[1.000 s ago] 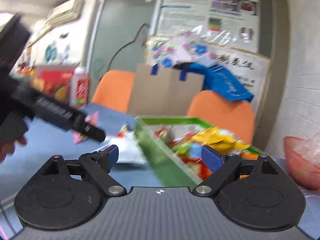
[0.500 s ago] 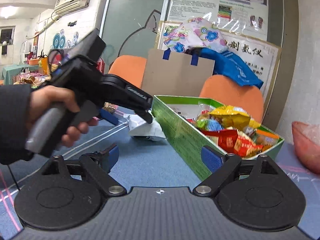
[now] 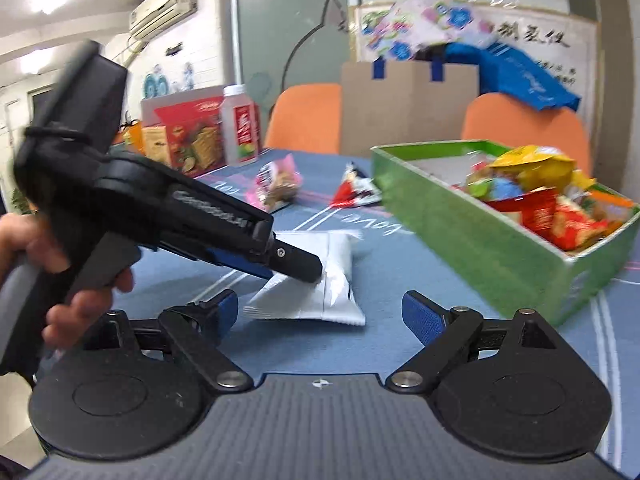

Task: Organize snacks
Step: 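Grasp the white pastry bag with the left gripper, drop it in box, then grasp the pink-and-white nut bag with the left gripper, drop it in box, then grasp the red-white candy pack with the left gripper, drop it in box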

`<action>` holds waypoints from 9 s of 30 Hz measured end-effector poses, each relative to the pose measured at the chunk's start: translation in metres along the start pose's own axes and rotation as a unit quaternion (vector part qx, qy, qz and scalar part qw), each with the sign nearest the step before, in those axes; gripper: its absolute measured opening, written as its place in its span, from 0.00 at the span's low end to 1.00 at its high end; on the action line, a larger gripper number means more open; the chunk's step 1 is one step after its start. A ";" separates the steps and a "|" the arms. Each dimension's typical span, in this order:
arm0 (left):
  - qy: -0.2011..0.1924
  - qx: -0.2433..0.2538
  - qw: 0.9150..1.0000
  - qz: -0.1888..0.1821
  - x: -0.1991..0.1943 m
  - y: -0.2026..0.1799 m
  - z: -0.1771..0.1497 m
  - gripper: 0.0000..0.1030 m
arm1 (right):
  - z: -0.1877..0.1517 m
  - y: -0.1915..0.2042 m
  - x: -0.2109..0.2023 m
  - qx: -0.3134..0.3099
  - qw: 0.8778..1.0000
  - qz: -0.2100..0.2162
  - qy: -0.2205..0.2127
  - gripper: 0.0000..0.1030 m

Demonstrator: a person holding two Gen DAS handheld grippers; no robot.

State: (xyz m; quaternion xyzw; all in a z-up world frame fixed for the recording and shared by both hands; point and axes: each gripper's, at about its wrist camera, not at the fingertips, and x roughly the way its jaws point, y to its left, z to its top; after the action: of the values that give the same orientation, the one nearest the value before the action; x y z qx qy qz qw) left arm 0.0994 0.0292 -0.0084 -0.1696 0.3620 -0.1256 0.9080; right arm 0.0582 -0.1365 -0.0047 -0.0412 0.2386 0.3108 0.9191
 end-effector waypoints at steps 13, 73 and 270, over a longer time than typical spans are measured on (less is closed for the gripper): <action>0.029 0.016 0.999 -0.018 0.011 -0.007 -0.002 1.00 | 0.003 0.010 0.013 -0.019 0.999 0.026 0.024 1.00; -0.095 0.103 0.989 0.039 0.086 -0.076 0.119 1.00 | 0.075 -0.080 0.069 -0.075 0.983 -0.160 -0.054 1.00; -0.052 -0.041 0.994 0.086 0.105 0.043 0.146 1.00 | 0.053 -0.048 0.009 0.008 0.989 -0.104 -0.105 1.00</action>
State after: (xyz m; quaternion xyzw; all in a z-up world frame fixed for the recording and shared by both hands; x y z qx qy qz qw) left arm 0.2809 0.0631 0.0091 -0.1808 0.3320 -0.0232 0.9255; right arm 0.1150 -0.1584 0.0343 -0.0252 0.1376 0.2146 0.9666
